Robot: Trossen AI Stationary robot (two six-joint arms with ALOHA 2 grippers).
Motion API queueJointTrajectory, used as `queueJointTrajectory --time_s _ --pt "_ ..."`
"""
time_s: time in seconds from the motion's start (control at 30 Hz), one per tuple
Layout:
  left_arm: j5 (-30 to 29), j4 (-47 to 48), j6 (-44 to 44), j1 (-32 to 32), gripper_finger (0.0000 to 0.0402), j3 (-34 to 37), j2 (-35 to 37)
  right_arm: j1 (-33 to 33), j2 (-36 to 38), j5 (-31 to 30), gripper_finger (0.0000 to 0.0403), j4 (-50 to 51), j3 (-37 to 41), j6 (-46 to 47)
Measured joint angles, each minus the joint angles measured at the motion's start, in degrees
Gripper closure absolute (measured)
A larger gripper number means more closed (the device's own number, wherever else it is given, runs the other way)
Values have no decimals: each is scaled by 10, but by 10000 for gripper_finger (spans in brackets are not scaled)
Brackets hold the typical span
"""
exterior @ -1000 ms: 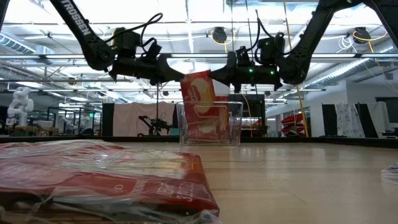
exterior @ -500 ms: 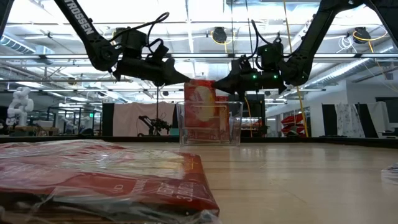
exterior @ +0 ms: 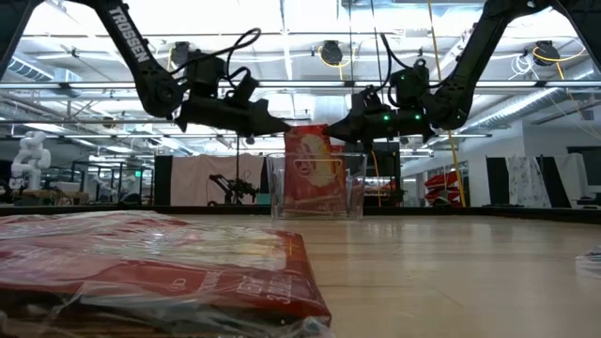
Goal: Sort popcorn bags into baskets
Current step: Put the red popcorn pack into the transparent bin
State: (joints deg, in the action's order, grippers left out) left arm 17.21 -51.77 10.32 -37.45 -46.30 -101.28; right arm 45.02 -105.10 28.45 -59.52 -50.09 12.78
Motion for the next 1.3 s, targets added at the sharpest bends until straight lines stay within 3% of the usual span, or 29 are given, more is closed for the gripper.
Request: queueJointTrajectory --time_s 0.4,1.0,1.3 --pt "-13 -24 20 1 394 0 -8 23 0 48 403 19 0 -5" --pt "-29 -57 84 13 393 -1 -35 34 0 50 403 61 0 -39" --pt "-43 -57 95 12 343 -1 -37 52 25 45 403 116 0 -68"
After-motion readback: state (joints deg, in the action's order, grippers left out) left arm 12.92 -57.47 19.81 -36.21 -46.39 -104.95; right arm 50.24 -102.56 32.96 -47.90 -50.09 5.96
